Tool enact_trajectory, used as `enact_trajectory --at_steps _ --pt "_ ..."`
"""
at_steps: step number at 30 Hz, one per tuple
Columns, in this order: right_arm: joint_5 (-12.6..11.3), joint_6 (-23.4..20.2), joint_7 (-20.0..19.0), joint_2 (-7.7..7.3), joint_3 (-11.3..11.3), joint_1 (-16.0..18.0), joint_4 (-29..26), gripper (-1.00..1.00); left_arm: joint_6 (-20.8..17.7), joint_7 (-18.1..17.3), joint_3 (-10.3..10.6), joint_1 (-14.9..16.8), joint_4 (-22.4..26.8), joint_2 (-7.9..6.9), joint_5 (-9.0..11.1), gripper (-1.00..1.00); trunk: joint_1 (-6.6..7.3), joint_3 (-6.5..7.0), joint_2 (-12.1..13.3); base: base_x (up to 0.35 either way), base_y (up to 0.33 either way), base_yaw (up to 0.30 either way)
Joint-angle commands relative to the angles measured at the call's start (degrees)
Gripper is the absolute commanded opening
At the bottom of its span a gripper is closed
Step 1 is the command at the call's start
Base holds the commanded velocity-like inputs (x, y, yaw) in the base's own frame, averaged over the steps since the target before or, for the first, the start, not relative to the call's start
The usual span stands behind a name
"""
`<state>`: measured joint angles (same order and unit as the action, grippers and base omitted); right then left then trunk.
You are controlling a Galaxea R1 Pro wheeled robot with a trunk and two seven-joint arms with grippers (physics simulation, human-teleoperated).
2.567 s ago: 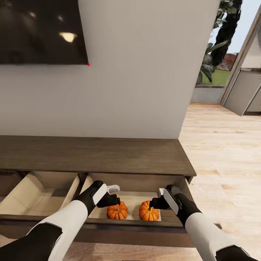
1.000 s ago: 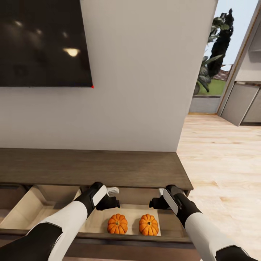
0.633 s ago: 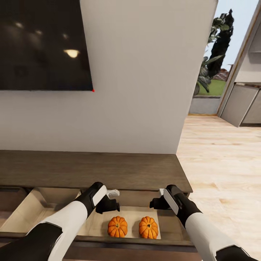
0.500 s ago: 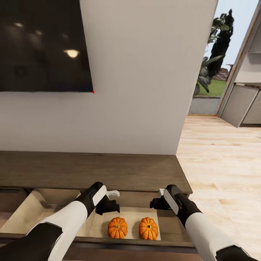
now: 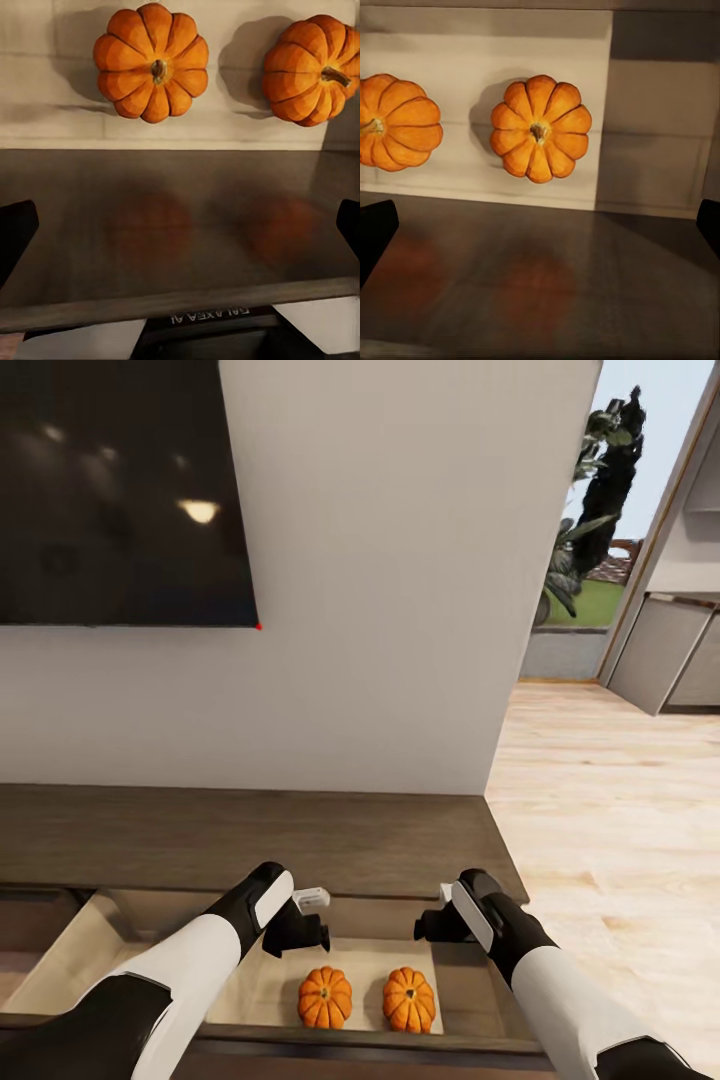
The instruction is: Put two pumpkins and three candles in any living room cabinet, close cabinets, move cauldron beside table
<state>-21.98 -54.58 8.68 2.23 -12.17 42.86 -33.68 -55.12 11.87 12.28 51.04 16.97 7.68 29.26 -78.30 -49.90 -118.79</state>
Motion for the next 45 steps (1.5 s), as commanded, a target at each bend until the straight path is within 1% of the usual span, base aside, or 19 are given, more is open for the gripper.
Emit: enact_trajectory --at_steps 1,13,25,36,40,43,45 --pt "-0.6 -0.2 0.6 -0.03 -0.2 0.0 -0.1 1.0 -0.2 0.4 0.4 0.0 0.1 -0.03 0.6 1.0 0.23 0.13 0.4 0.0 0.0 0.0" --pt "-0.6 -0.1 0.5 -0.03 -0.2 0.0 -0.2 1.0 -0.2 0.4 0.3 0.0 -0.4 -0.11 0.6 1.0 2.87 2.28 5.2 -0.007 0.0 0.0" --pt "-0.5 -0.1 0.4 0.04 -0.3 0.0 -0.2 1.0 -0.2 0.4 0.3 0.0 -0.4 -0.17 0.6 1.0 5.5 4.44 10.0 -0.273 0.0 0.0" --pt "-0.5 -0.1 0.5 -0.03 -0.2 0.0 -0.2 1.0 0.4 0.6 0.5 0.0 -0.4 -0.16 0.5 1.0 7.92 6.41 14.4 -0.021 0.0 0.0" --pt "-0.5 -0.1 0.5 -0.03 -0.2 0.0 -0.2 1.0 1.0 0.5 0.5 0.0 -0.4 -0.13 0.5 1.0 7.92 6.41 14.4 -0.001 0.0 0.0" --pt "-0.5 -0.1 0.5 -0.04 -0.2 0.0 -0.2 1.0 2.7 0.5 0.5 0.0 -0.4 -0.12 0.6 1.0 8.58 6.95 15.6 0.0 0.0 0.0" --pt "-0.5 -0.1 0.5 -0.04 -0.2 0.0 -0.2 1.0 2.8 0.5 0.6 0.0 -0.4 -0.12 0.6 1.0 9.02 7.31 16.4 0.0 0.0 0.0"
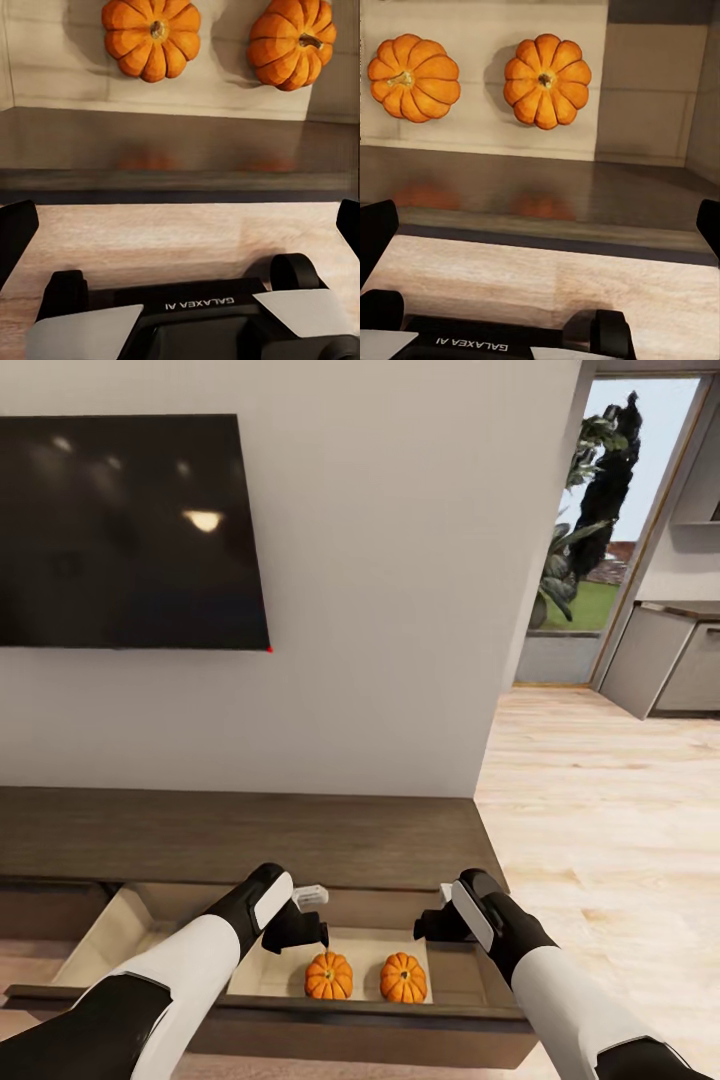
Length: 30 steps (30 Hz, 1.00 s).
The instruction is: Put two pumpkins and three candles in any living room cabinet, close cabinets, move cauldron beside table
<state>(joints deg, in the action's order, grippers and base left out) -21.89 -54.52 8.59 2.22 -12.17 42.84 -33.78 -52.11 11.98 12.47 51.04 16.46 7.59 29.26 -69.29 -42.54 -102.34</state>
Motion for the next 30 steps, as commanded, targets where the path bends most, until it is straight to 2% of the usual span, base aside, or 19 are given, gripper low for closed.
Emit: enact_trajectory --at_steps 1,16,22,30 --pt "-0.6 -0.2 0.6 -0.03 -0.2 0.0 -0.1 1.0 -0.1 0.4 0.4 0.0 0.0 -0.03 0.6 1.0 0.23 0.13 0.4 0.0 0.0 0.0" --pt "-0.6 -0.2 0.6 -0.03 -0.2 0.0 -0.1 1.0 0.2 0.4 0.4 0.0 -1.6 -0.15 0.6 1.0 3.53 2.82 6.4 0.0 0.0 0.0" --pt "-0.6 -0.2 0.6 -0.02 -0.2 0.0 -0.1 1.0 1.7 0.4 0.4 0.0 -1.6 -0.43 0.5 1.0 3.53 2.82 6.4 -0.02 0.0 0.0" --pt "-0.6 -0.2 0.6 -0.02 -0.2 0.0 -0.1 1.0 4.6 0.4 0.4 0.0 -3.7 -0.47 0.5 1.0 3.53 2.82 6.4 -0.177 0.0 0.0"
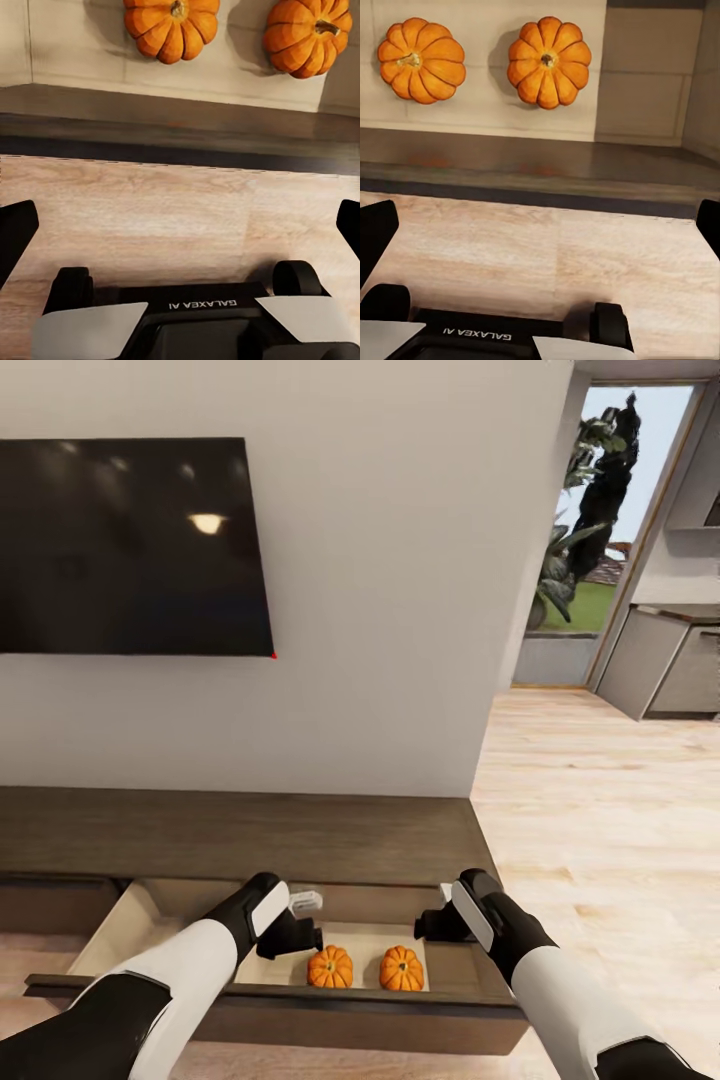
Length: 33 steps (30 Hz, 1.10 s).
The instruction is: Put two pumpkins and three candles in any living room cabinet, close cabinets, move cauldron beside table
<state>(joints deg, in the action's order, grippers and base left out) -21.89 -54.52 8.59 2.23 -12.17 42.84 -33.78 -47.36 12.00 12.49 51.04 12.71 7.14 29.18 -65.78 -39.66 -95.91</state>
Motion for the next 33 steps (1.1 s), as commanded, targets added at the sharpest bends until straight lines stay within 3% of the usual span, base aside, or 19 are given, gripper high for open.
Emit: enact_trajectory --at_steps 1,33 --pt "-0.6 -0.2 0.6 -0.03 -0.2 0.0 -0.1 1.0 -0.1 0.4 0.3 0.0 0.0 -0.02 0.6 1.0 0.01 -0.05 0.0 -0.07 0.0 0.0" --pt "-0.6 0.0 0.6 -0.03 -0.3 0.0 -0.1 1.0 0.1 0.5 0.5 0.0 -0.4 -0.02 0.6 1.0 0.01 -0.05 0.0 -0.154 -0.043 0.0"
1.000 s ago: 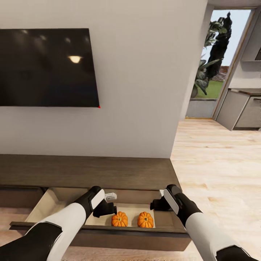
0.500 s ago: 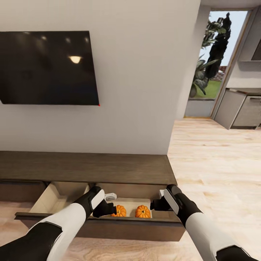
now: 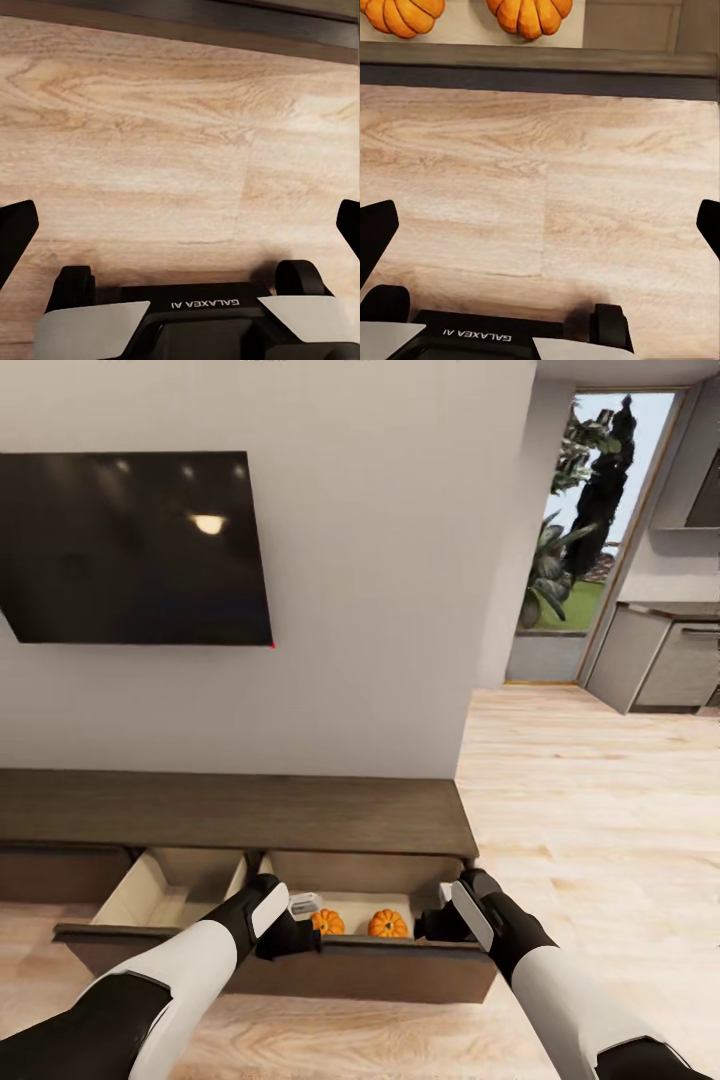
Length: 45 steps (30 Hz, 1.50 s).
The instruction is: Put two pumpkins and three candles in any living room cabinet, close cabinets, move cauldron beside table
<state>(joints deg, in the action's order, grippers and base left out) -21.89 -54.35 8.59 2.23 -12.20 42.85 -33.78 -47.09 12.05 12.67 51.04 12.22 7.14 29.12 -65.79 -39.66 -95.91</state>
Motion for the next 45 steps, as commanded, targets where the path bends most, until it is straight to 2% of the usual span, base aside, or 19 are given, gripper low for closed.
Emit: enact_trajectory --at_steps 1,25,29,35,45 --pt "-0.6 -0.1 0.6 -0.03 -0.2 0.0 -0.1 1.0 -0.2 0.4 0.3 0.0 0.1 -0.02 0.6 1.0 0.02 -0.05 0.0 -0.176 -0.054 0.0" --pt "-0.5 0.2 0.6 0.21 -0.4 0.0 0.3 1.0 -0.1 0.4 0.3 0.0 -0.2 -0.09 0.6 1.0 0.02 -0.05 0.0 -0.159 -0.075 0.0" --pt "-0.4 0.2 0.6 0.23 -0.5 0.0 0.4 1.0 2.4 0.4 0.3 -0.1 -0.9 -0.69 0.6 1.0 0.02 -0.05 0.0 -0.019 -0.002 0.0" --pt "-0.5 0.3 0.6 0.23 -0.5 0.0 0.4 1.0 5.5 0.3 0.2 -0.1 -2.6 -1.52 0.7 1.0 0.02 -0.05 0.0 -0.004 0.194 0.0" --pt "-0.6 0.3 0.6 0.23 -0.4 0.0 0.4 1.0 6.2 0.3 0.2 -0.1 -3.0 -2.32 0.7 1.0 0.02 -0.03 0.0 0.0 0.236 -0.057"
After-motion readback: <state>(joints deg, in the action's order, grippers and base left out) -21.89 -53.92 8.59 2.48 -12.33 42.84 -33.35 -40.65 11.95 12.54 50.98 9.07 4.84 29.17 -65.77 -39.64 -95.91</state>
